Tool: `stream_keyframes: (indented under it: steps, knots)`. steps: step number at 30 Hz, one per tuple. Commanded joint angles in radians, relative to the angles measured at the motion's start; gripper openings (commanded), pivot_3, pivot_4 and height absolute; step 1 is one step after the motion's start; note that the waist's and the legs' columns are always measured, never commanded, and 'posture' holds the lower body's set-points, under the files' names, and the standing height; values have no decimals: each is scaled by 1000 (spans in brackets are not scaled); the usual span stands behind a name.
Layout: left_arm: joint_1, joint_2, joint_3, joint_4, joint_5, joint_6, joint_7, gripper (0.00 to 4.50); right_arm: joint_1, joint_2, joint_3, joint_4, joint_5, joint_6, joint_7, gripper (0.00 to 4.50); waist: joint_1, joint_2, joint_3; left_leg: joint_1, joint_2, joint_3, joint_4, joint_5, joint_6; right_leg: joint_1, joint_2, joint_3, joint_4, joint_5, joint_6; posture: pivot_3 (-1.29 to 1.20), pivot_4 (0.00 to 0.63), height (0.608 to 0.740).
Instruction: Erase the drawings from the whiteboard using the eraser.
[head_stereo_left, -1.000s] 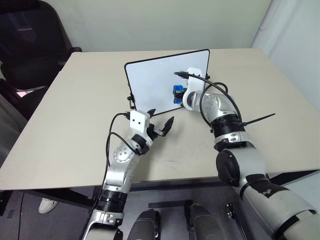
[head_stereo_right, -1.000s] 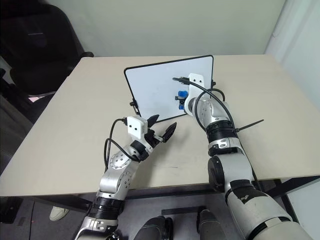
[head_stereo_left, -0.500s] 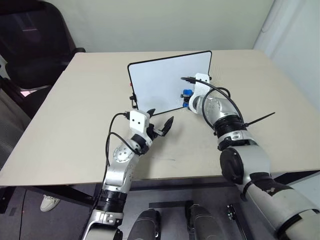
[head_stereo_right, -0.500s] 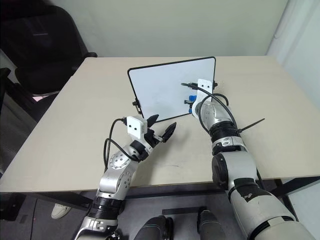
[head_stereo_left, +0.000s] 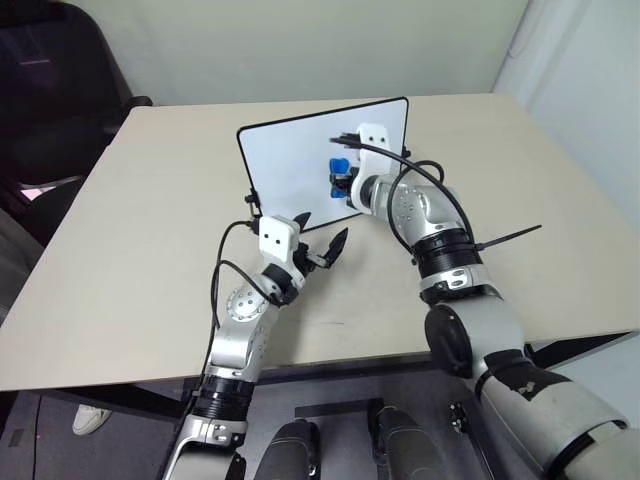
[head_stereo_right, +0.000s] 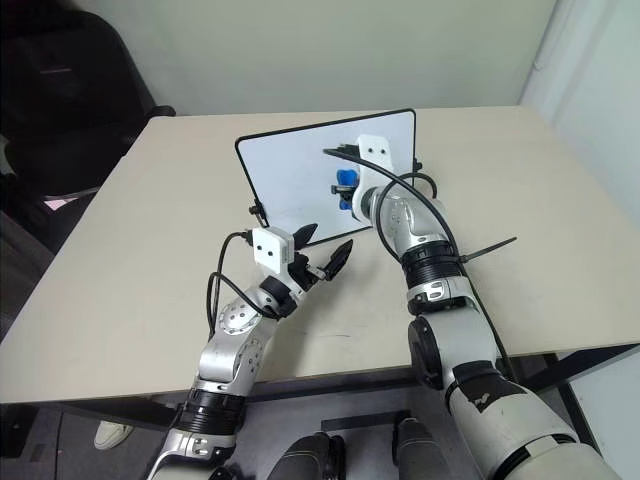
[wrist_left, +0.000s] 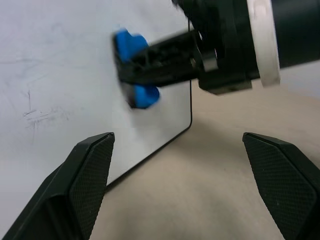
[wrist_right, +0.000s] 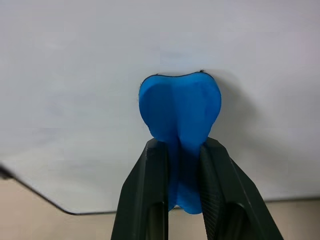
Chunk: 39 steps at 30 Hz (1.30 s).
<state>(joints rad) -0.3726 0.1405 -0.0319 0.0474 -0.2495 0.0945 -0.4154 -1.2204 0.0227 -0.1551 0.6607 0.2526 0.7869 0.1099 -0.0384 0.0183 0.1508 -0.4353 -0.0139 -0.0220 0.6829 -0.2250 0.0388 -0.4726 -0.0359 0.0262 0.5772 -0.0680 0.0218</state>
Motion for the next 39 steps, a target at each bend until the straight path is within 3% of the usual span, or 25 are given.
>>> stream_keyframes:
  steps: [1,12,16,20,28,37,39]
  knots:
    - [-21,0,8,-6,3,-25,-7,4500,-2,-18,-26,-51,19,-16,-6,443,4,0,0,0,0,0,0,-1,-1,0,0,0,0,1,-1,0,150,740]
    - [-28,-5,4,2,-2,-27,-16,4500,76,-174,-123,-68,12,-20,-99,443,31,0,0,0,-1,0,3,-4,-6,3,-1,0,-1,5,-8,0,150,740]
    - [-31,-6,-1,2,0,-25,-24,4500,145,-229,-135,-158,20,33,-104,443,31,0,0,0,-1,1,3,1,2,3,-2,0,-1,4,-6,0,150,740]
    - [-27,-9,-12,-11,4,-21,-26,4500,254,-297,-147,-356,41,154,-88,443,31,0,0,0,-1,0,0,0,3,2,-2,0,-1,2,-2,0,150,740]
    - [-10,-20,-27,-33,7,-14,-17,4500,438,-455,-165,-707,125,604,-27,443,33,0,0,0,-1,2,3,-3,6,4,-2,0,-2,-1,1,0,150,740]
    - [-11,-35,-34,-19,11,-14,-25,4500,528,-524,-143,-842,166,802,58,443,32,0,0,1,-2,2,6,0,10,7,-2,1,-2,-3,13,0,150,740]
    - [-13,-37,-35,-15,12,-16,-28,4500,543,-535,-126,-852,164,801,72,1189,33,0,0,2,-2,2,7,0,10,8,-2,1,-2,-3,13,0,150,740]
